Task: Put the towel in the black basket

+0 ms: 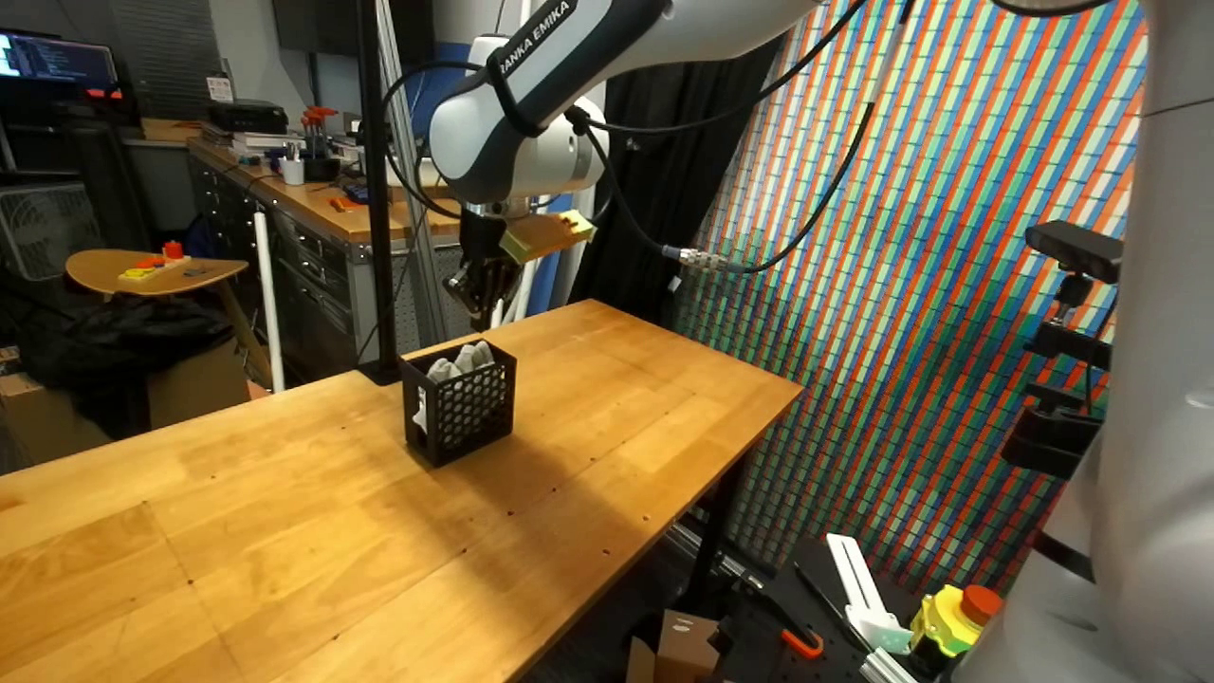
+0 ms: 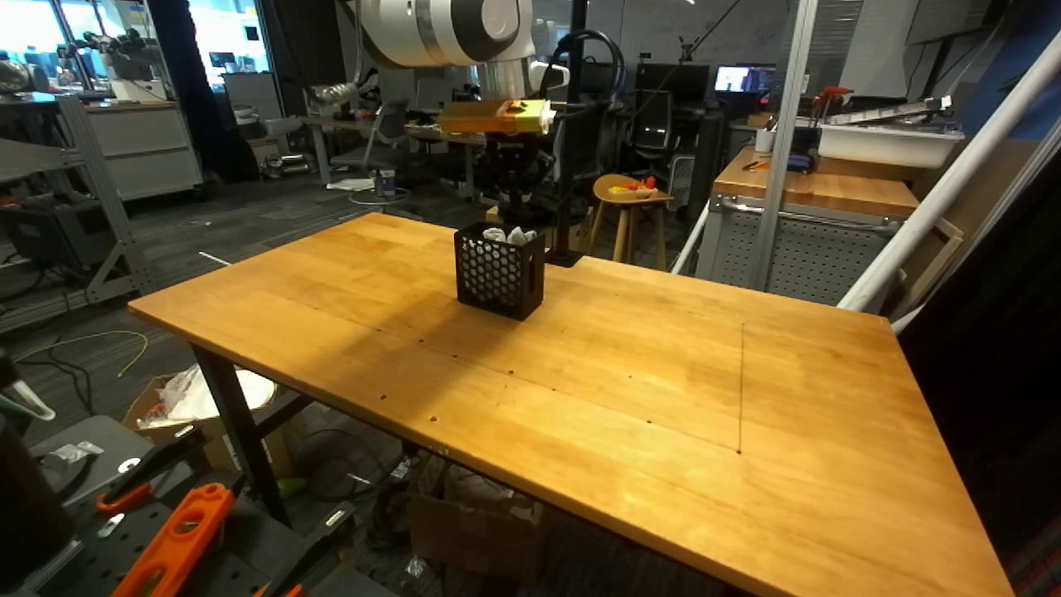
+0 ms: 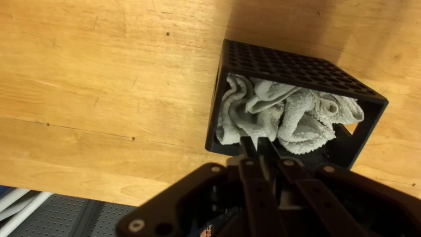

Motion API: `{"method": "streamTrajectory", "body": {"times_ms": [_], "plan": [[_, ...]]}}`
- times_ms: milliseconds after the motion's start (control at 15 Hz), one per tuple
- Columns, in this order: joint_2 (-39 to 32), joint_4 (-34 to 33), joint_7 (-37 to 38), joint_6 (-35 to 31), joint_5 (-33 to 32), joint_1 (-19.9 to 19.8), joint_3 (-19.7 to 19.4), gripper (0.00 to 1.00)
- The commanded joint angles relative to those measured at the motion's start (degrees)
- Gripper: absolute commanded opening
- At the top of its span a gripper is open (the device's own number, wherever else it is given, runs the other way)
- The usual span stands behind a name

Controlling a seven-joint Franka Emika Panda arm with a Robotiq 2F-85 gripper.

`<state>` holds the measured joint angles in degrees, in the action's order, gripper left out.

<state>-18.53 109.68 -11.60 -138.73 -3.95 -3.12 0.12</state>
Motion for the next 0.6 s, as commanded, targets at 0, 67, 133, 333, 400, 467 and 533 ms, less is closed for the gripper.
{"method": "streamTrajectory", "body": {"times_ms": [0, 67, 133, 333, 400, 467, 533], "plan": [[-1.39, -1.20, -1.48, -0.12, -0.75, 0.11, -0.10, 0.12], [-1.84, -1.36, -1.86, -0.13, -0.51, 0.11, 0.09, 0.10], [-2.18, -1.43, -2.15, -0.07, -0.38, 0.10, 0.20, 0.09], [-3.52, -1.67, -2.82, 0.01, 0.26, -0.03, 0.69, 0.10], [-4.06, -1.82, -3.04, 0.06, 0.47, -0.08, 0.89, 0.09], [-4.46, -1.93, -3.24, 0.12, 0.59, -0.11, 1.07, 0.10], [-4.95, -2.21, -3.51, 0.24, 0.71, -0.13, 1.29, 0.10]]}}
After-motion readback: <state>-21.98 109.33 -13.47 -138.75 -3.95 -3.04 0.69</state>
